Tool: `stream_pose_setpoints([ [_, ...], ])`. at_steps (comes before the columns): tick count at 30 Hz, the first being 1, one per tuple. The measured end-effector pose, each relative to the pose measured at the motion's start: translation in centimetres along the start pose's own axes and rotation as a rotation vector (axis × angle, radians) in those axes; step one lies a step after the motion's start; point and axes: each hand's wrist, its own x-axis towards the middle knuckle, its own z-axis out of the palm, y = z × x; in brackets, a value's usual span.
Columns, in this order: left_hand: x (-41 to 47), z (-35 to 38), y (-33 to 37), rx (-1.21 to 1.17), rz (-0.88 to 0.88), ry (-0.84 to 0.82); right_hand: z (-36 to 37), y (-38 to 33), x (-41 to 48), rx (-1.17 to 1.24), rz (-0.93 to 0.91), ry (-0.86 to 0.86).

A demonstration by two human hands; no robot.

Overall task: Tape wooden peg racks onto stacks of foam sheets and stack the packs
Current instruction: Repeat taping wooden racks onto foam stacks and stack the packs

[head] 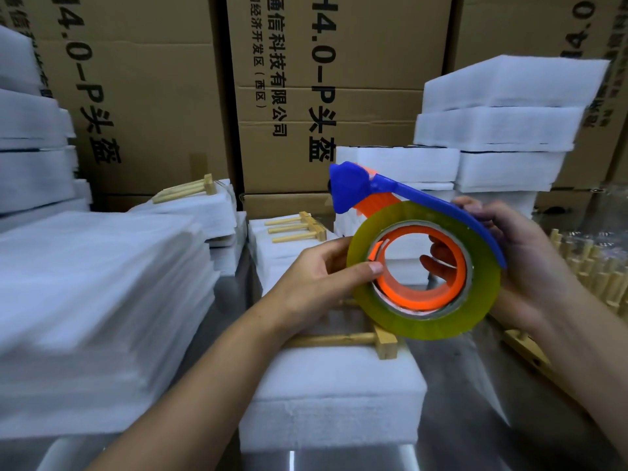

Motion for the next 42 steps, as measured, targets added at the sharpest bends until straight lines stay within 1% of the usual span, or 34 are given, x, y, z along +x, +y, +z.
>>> stream_pose_setpoints([
  [5, -0.3, -0.4, 0.2, -0.085, -0.014, -0.028, 0.1, -0.6, -0.4, -0.209, -0.035, -0.022],
  [8, -0.3, -0.5, 0.2, -0.105, -0.033, -0.018, 0.3, -1.0, -0.7, -0.348, -0.070, -0.026],
  [13, -0.3, -0.7, 0.1, -0.129, -0.063, -0.012, 1.1, -0.6, -1.2, -0.517, -0.188, -0.036],
  [16, -0.2, -0.8, 0.0, -0.145, -0.074, -0.011, 1.7, 0.2, -1.6, -0.609, -0.309, -0.053],
  [18, -0.2, -0.8, -0.1, -0.162, -0.075, -0.009, 1.7, 0.5, -1.7, -0.652, -0.372, -0.025],
  [21, -0.2, -0.8, -0.1, -0.173, -0.065, -0.005, 1.6, 0.3, -1.7, -0.740, -0.399, 0.015],
  [28, -0.3, -1.1, -0.1, -0.191, -0.080, -0.015, 2.2, 0.1, -2.4, -0.822, -0.330, -0.042],
  [32, -0.3, -1.4, 0.0, -0.215, -0.101, -0.030, 2.3, 0.5, -2.4, -0.795, -0.368, -0.044],
  [34, -0.4, -1.6, 0.0, -0.222, -0.084, -0.047, 2.4, 0.7, -2.4, -0.790, -0.391, -0.036],
  [36, -0.6, -1.9, 0.2, -0.279, -0.058, -0.083, 2.4, 0.8, -2.5, -0.798, -0.411, -0.031],
  [38, -0.7, -1.8, 0.4, -0.418, -0.053, -0.111, 2.4, 0.9, -2.5, -0.807, -0.419, -0.035],
  [40, -0.4, -1.6, 0.6, -0.582, -0.096, -0.026, 2.4, 0.9, -2.4, -0.798, -0.420, -0.040],
  [42, 0.0, -1.7, 0.8, -0.690, -0.117, 0.134, 2.2, 0.9, -2.3, -0.797, -0.416, -0.043],
])
